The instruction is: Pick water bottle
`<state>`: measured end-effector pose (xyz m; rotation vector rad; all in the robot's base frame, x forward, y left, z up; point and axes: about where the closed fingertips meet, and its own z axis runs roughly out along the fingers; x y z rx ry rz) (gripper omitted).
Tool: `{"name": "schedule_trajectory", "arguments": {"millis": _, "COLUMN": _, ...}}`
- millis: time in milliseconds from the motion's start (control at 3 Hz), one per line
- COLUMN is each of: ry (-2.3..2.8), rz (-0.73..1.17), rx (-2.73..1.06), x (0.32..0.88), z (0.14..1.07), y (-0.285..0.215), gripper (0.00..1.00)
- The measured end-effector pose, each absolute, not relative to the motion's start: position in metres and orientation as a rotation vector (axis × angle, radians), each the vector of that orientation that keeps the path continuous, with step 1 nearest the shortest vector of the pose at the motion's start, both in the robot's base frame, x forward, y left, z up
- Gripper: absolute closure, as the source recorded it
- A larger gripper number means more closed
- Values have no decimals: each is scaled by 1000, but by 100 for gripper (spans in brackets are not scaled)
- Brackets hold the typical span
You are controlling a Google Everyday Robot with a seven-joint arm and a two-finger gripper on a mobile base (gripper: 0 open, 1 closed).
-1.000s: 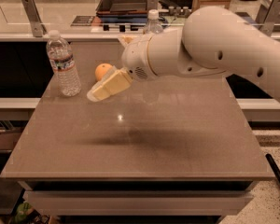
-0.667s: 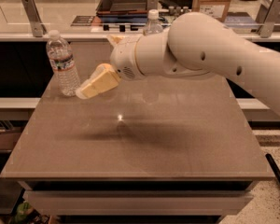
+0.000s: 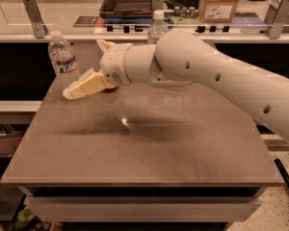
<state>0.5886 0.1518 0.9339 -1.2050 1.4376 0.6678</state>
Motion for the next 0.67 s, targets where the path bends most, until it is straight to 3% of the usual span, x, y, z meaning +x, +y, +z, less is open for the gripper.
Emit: {"name": "schedule_trajectory", "arguments": {"millis": 667, "ry": 1414, "rz": 749, "rx": -1159, "x": 610, "z": 926, "y": 177, "gripper": 0}}
